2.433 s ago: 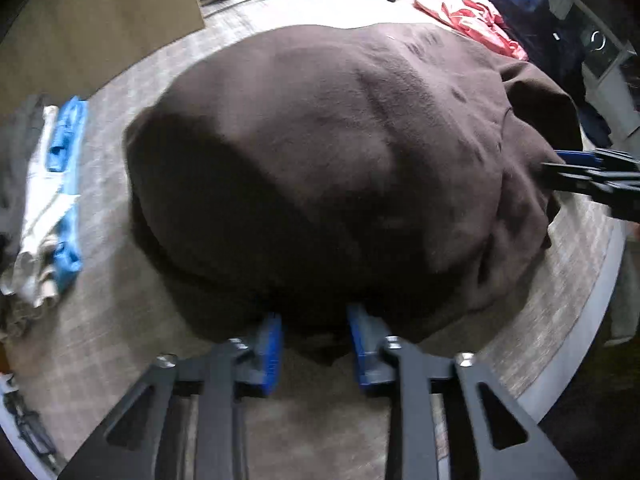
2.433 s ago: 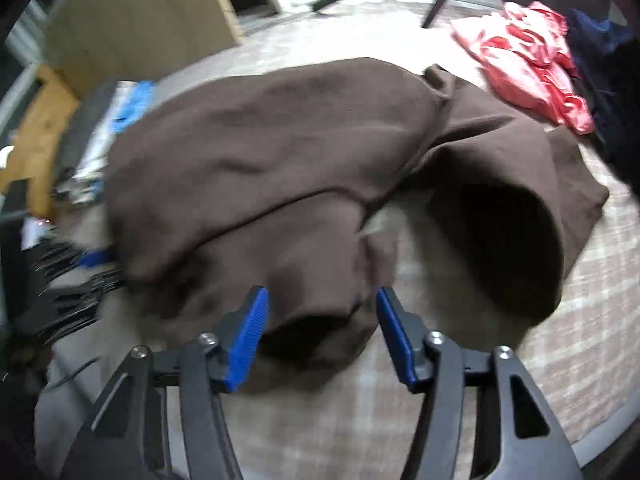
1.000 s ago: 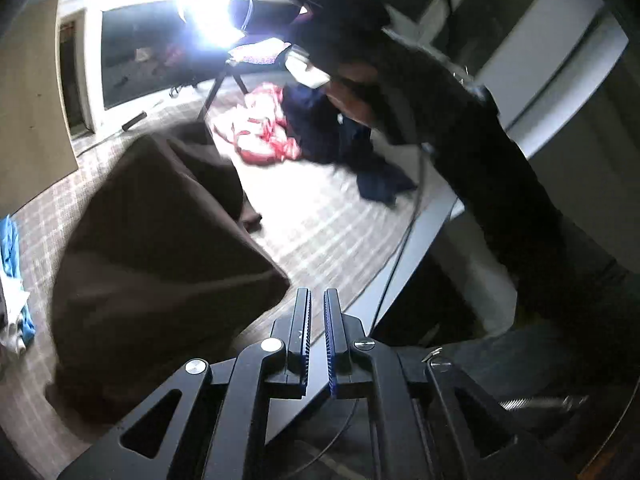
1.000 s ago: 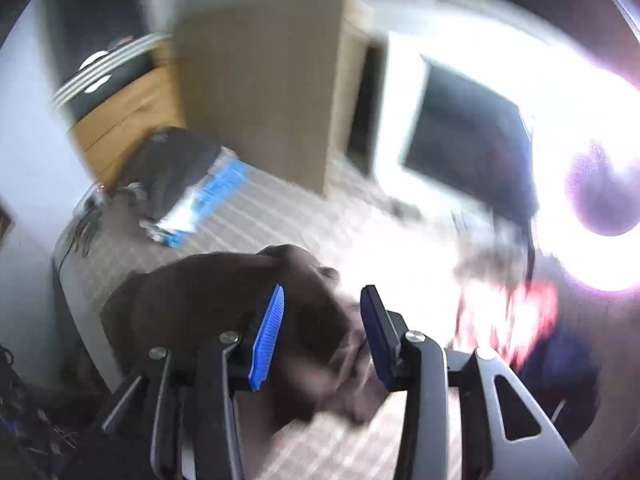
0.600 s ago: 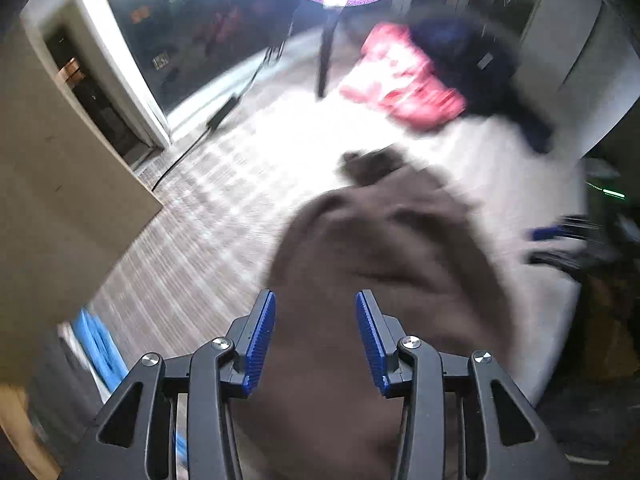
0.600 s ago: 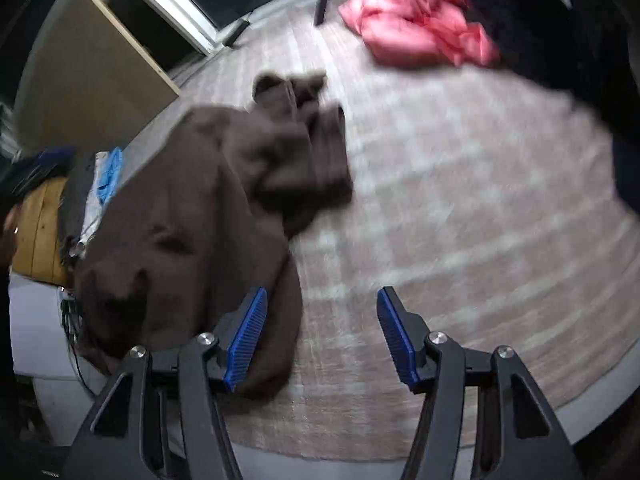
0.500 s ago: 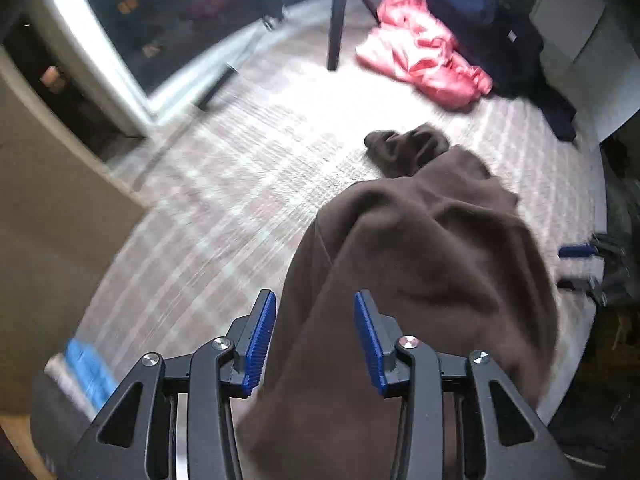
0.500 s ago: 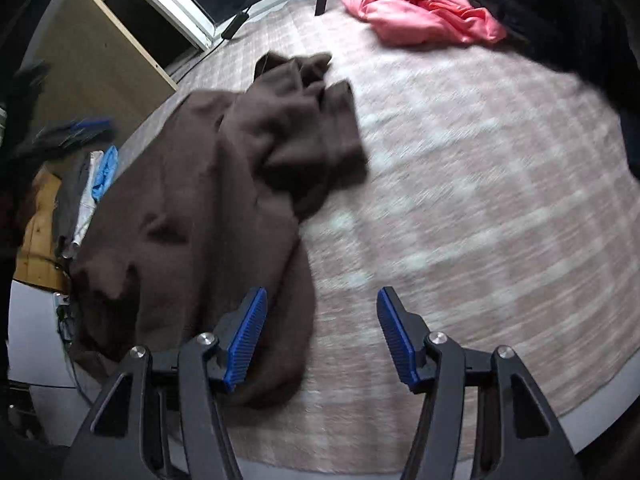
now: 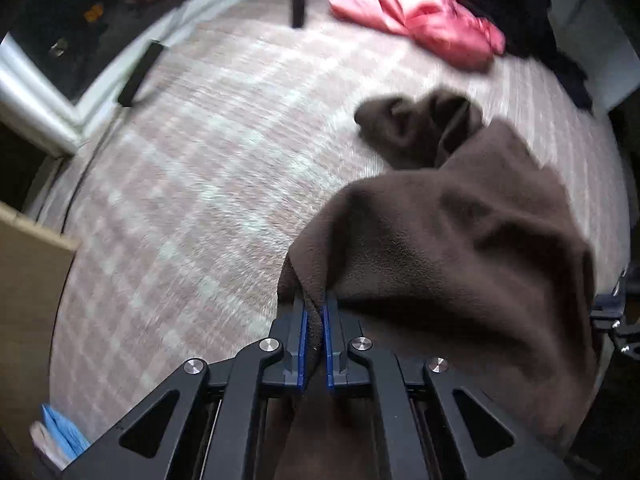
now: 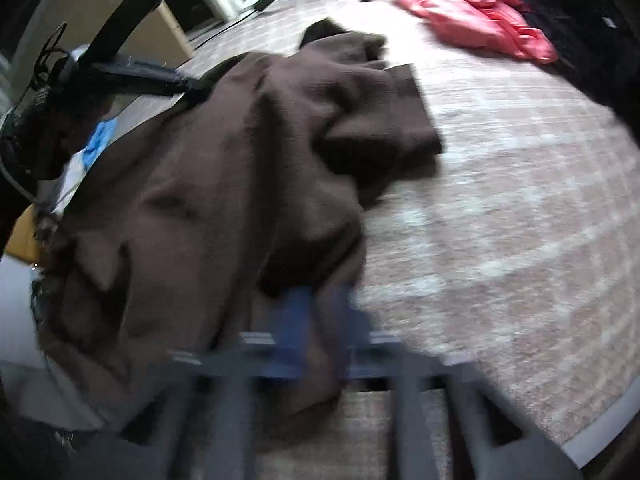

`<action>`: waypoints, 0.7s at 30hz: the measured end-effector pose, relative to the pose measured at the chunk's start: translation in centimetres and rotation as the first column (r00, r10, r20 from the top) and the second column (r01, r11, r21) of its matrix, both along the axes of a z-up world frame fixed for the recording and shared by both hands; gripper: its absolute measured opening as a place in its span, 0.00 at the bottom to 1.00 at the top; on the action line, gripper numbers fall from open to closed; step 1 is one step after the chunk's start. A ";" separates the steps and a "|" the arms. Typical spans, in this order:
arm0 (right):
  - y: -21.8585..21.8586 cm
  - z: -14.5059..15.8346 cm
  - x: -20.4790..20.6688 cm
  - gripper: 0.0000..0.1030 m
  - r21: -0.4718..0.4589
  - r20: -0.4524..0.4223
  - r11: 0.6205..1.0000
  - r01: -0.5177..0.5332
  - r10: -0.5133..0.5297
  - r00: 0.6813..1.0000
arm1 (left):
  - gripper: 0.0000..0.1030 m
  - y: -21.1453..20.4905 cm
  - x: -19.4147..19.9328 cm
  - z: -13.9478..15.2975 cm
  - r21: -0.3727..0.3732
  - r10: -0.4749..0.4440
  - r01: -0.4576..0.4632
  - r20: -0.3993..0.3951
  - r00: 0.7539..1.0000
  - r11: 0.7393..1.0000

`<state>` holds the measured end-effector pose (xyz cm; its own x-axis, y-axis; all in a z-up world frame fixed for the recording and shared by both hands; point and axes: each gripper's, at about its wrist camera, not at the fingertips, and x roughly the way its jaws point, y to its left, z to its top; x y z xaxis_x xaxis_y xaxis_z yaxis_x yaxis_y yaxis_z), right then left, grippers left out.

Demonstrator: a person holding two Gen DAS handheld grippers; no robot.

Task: Fold clothes
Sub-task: 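Grasp the brown garment with both tools and lift it up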

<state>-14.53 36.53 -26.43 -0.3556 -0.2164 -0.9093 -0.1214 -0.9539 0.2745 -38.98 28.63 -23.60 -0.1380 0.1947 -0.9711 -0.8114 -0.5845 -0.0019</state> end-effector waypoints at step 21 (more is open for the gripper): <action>0.9 17.6 -3.5 0.64 0.108 -0.271 0.973 -0.205 0.227 0.935 | 0.04 -23.3 12.0 24.7 0.390 0.425 -0.346 -0.135 0.895 0.853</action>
